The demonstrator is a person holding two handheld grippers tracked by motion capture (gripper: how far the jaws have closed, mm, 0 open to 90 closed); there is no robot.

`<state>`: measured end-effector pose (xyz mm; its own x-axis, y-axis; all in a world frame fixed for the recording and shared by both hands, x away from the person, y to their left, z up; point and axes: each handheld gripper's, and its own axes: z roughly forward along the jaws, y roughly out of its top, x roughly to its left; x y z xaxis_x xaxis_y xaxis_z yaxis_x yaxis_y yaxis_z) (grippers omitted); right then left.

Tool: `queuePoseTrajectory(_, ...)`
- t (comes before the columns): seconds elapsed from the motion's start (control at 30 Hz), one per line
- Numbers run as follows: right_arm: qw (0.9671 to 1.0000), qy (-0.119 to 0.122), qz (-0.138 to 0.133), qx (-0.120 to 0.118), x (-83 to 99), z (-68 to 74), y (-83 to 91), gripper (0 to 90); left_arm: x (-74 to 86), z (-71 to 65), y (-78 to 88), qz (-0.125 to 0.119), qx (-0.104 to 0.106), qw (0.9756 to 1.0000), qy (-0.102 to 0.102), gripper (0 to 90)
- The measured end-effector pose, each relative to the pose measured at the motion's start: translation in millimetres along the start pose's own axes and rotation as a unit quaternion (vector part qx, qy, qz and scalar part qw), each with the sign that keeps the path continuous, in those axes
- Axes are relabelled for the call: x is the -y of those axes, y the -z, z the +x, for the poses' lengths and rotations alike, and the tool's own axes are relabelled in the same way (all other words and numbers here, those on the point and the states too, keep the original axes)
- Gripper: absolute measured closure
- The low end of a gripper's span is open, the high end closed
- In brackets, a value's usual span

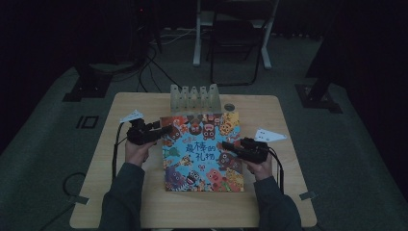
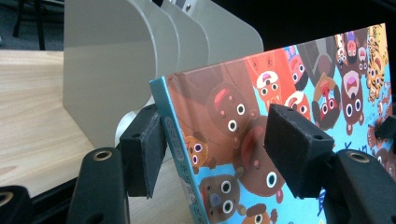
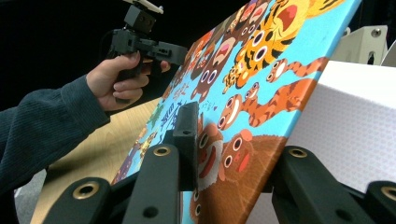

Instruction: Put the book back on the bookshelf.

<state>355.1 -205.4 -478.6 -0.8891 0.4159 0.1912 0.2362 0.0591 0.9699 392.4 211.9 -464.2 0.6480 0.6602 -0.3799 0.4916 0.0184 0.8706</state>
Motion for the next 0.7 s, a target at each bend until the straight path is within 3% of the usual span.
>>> queuePoseTrajectory(0.3,0.9993,0.036,0.001,-0.008,-2.7,1.7,5.7,70.7,-10.5,-10.8,2.6,-0.01,0.006,0.9998,-0.018,40.1)
queuePoseTrajectory(0.7,0.9989,0.046,0.0,0.003,-4.4,0.0,8.1,70.5,-19.3,-22.0,14.3,-0.043,0.024,0.998,-0.041,42.4)
